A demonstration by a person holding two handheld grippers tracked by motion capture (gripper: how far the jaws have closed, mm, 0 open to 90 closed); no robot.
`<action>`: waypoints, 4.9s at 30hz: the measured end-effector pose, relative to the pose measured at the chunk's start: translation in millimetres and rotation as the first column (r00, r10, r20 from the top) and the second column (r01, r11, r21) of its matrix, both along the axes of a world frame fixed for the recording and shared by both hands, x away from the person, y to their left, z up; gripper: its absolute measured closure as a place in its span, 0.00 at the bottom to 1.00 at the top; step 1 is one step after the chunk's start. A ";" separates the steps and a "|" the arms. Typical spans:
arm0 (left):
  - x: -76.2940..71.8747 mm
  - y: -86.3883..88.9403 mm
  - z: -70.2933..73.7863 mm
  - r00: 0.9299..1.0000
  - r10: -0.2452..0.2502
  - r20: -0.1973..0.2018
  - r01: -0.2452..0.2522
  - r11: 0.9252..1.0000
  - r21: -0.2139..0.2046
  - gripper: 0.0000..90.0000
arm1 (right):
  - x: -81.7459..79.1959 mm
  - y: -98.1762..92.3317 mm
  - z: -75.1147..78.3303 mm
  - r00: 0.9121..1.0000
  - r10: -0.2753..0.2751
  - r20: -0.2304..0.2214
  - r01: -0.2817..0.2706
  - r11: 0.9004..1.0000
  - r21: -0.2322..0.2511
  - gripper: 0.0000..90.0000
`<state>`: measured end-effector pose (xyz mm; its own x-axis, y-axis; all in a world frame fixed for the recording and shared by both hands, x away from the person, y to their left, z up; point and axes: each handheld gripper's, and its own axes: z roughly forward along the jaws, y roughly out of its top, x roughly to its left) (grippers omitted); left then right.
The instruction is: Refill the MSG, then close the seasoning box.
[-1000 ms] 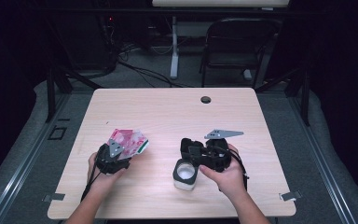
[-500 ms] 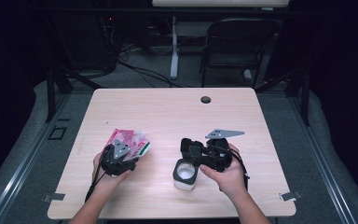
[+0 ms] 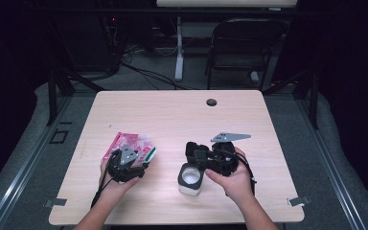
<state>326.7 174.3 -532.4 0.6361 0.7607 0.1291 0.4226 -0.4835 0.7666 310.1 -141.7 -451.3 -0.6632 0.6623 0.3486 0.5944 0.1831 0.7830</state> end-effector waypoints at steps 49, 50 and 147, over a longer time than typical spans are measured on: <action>-3.0 -18.9 21.8 0.998 -0.059 -0.012 0.058 0.996 -0.064 0.46 | 1.3 -27.7 7.7 0.998 -0.039 -0.043 0.037 0.998 -0.051 0.67; -2.7 -18.7 22.2 0.998 -0.059 -0.013 0.058 0.996 -0.064 0.46 | 1.7 -29.2 8.0 0.998 -0.041 -0.050 0.038 0.998 -0.053 0.66; -16.8 29.5 18.4 0.996 0.088 -0.008 -0.088 0.995 -0.052 0.46 | 36.2 -9.2 -4.4 0.997 0.078 0.009 -0.070 0.937 -0.343 0.87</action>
